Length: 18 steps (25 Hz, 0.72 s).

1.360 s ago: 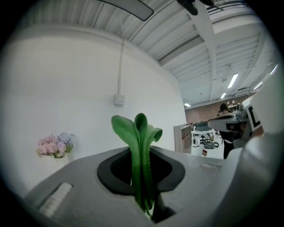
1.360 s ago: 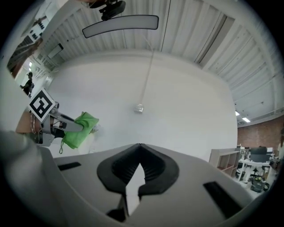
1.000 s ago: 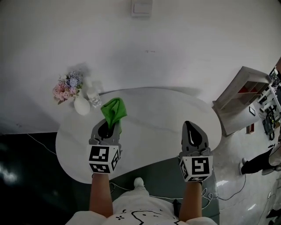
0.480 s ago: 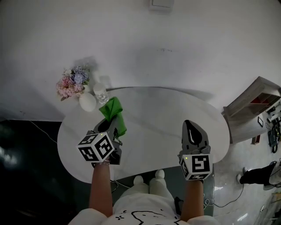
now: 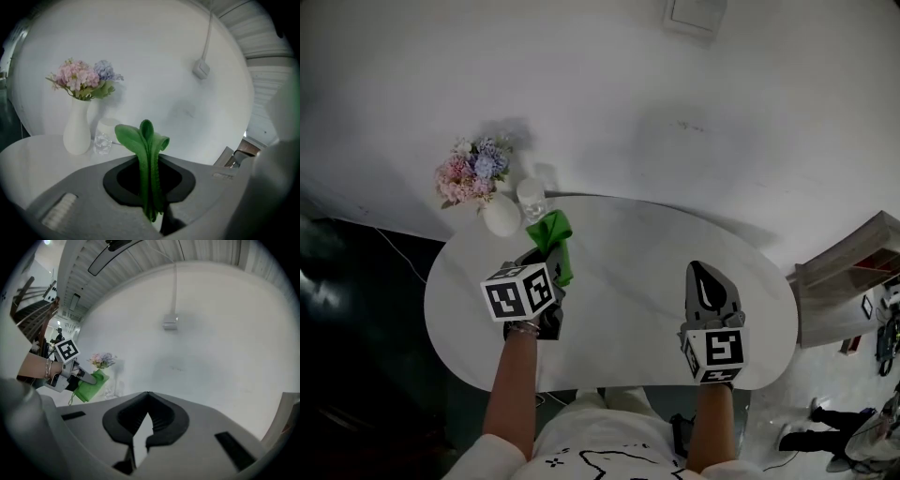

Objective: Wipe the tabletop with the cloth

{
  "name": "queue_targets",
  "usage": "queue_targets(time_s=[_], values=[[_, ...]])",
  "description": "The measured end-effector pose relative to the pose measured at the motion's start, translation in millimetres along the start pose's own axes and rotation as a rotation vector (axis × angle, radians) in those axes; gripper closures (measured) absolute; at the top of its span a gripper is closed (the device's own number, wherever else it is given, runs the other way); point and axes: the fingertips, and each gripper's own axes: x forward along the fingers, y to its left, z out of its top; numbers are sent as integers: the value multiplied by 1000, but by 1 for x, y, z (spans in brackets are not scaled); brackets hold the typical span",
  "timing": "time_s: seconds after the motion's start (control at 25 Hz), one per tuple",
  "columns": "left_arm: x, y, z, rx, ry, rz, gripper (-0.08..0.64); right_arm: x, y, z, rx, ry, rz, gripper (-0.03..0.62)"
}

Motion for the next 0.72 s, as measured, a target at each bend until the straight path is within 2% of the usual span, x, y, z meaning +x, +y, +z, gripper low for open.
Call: queue_targets(time_s=[0.12,0.2,0.4,0.72], values=[[25,8,-4,-48,48,48,509,20,-10,-4,5,8,38,597],[42,12,-5,-52,79,81,509,31,-16,-9,14,15,61,597],[76,22,-11,11,146,145,509,52,-25,-28,59,47,111,597],[123,47,-16,94,210,288,509,79,-25,-53,76,83,200,597]])
